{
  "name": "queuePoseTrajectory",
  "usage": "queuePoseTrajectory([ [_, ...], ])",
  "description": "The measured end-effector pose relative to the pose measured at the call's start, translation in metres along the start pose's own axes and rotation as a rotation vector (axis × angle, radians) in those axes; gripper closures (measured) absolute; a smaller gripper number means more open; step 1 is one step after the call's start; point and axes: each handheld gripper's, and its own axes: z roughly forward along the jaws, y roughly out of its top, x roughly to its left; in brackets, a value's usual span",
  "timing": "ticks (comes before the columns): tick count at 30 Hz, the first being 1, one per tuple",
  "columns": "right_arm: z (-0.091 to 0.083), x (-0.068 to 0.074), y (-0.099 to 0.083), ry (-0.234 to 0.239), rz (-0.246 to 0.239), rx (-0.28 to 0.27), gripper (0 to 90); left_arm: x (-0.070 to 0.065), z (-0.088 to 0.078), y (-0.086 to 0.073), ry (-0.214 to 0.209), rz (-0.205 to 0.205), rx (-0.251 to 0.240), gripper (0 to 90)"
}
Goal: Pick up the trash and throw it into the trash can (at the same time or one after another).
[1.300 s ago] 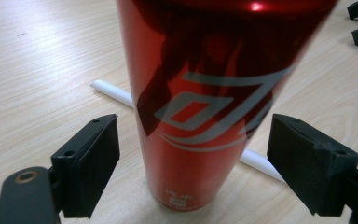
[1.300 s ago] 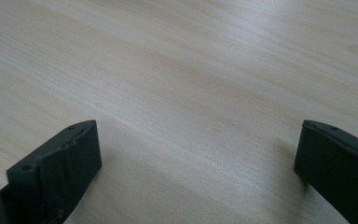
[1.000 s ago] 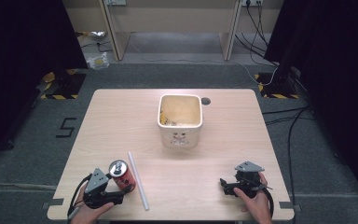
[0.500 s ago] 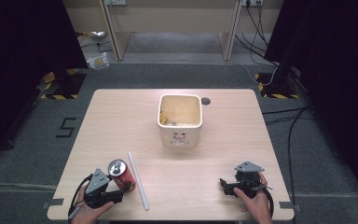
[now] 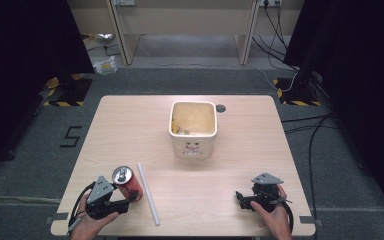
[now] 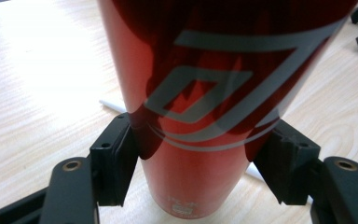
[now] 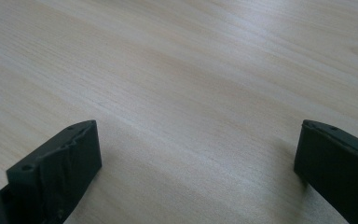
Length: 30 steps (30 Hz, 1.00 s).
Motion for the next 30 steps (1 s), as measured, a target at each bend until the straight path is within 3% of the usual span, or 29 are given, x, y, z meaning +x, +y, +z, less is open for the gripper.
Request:
queuePoseTrajectory([
  [30,0.0,0.0,0.0,-0.001,-0.002,-0.001,0.8,0.014,0.024,0.054,-0.073,-0.002,-0.006,33.9],
])
